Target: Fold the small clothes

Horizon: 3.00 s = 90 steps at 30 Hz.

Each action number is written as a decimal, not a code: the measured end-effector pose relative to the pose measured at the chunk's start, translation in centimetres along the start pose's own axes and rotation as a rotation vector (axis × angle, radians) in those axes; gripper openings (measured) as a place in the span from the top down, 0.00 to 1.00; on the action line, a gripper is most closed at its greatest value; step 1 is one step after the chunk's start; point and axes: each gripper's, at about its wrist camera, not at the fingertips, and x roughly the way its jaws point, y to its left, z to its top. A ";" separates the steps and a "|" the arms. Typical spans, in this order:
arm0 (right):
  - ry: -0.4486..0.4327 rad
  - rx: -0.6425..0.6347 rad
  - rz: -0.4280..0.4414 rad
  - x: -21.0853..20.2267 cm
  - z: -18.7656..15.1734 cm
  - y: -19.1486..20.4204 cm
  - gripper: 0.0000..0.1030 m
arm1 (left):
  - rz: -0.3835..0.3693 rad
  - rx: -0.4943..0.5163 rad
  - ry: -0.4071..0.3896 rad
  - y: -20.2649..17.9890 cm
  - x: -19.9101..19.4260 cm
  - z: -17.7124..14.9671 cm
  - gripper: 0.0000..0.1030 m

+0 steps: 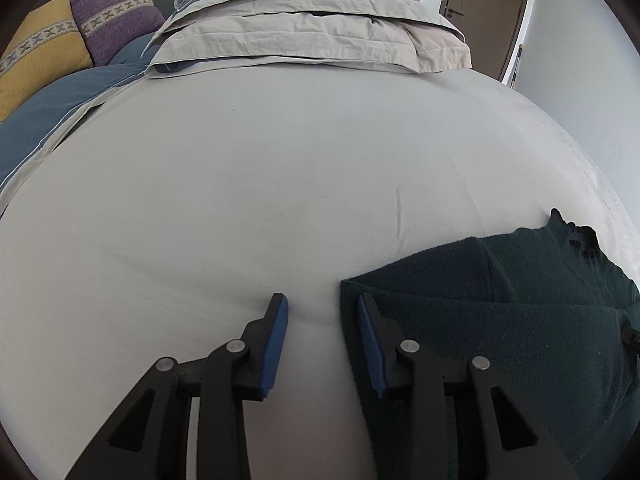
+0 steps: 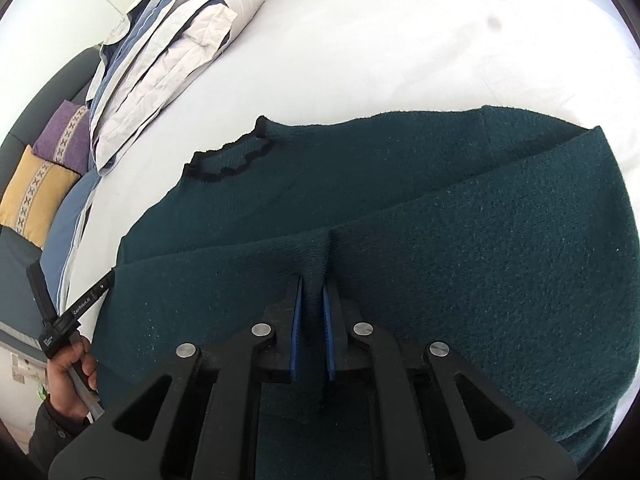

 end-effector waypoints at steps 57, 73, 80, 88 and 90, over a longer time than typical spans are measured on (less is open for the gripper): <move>-0.219 -0.034 0.085 -25.7 -29.0 -4.9 0.31 | -0.490 -0.187 0.354 4.7 -19.2 -30.5 0.38; -0.024 0.109 -0.029 -26.8 -30.4 -11.3 0.31 | -0.579 -0.191 0.385 5.1 -20.0 -30.7 0.93; 0.109 0.123 -0.072 -24.3 -30.6 -12.7 0.31 | -0.595 -0.212 0.322 5.9 -21.6 -29.8 0.94; 0.177 0.053 -0.103 -22.0 -30.3 -12.0 0.31 | -0.662 -0.262 0.267 6.8 -22.8 -28.9 0.94; 0.209 0.028 -0.118 -21.6 -30.2 -11.6 0.31 | -0.660 -0.264 0.269 6.8 -22.8 -28.9 0.94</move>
